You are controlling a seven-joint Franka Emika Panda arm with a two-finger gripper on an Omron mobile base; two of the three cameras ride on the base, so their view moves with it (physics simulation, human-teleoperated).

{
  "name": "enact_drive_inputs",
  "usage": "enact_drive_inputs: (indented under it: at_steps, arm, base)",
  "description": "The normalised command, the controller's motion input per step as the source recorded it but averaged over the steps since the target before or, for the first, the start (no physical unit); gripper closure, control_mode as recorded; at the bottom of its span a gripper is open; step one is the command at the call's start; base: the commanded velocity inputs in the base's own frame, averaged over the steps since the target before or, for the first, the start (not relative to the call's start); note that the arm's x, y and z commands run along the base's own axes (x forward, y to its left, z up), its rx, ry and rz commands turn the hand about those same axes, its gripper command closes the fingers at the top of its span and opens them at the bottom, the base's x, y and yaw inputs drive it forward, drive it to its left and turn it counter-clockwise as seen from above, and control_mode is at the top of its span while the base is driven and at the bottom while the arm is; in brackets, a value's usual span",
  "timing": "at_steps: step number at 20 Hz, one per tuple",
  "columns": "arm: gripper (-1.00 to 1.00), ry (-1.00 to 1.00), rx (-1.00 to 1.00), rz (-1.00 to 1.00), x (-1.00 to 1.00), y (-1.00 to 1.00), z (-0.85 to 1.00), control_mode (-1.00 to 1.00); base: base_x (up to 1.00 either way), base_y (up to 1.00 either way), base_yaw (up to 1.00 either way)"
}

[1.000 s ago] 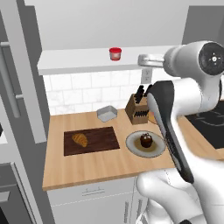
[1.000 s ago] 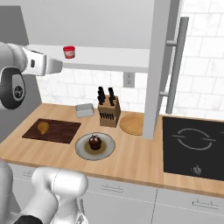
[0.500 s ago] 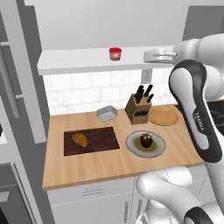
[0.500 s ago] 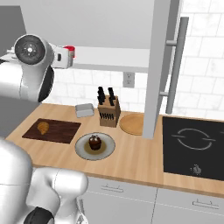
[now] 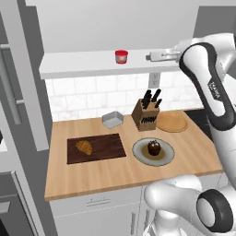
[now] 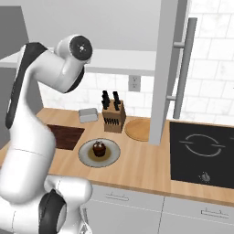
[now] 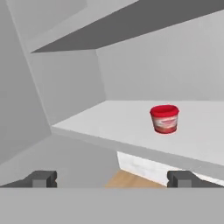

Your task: From the different types of pastries on the counter, select a croissant and place it on the cutting board. Then retrieve a jar of jam from the cabinet and place it alongside the croissant on the cutting board.

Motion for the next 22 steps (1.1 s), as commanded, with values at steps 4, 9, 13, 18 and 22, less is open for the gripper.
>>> enact_drive_inputs:
  at_steps: [4, 9, 13, 18, 22]
  arm:
    - [-1.00, 0.06, -0.12, 0.11, 0.63, 0.00, 0.07, -1.00]
    - [-1.00, 0.05, -0.16, 0.10, 0.35, 0.07, -0.02, -1.00]
    - [-1.00, -0.03, -0.13, 0.10, 0.35, 0.25, -0.01, -1.00]
    - [-1.00, -0.08, -0.03, 0.08, 0.67, 0.07, -0.01, -1.00]
    - [-1.00, -0.09, -0.01, 0.06, 0.47, 0.00, -0.04, -1.00]
  base:
    - [0.00, 0.00, 0.00]
    - [0.00, 0.00, 0.00]
    - [0.00, 0.00, 0.00]
    - [0.00, 0.00, 0.00]
    - [0.00, 0.00, 0.00]
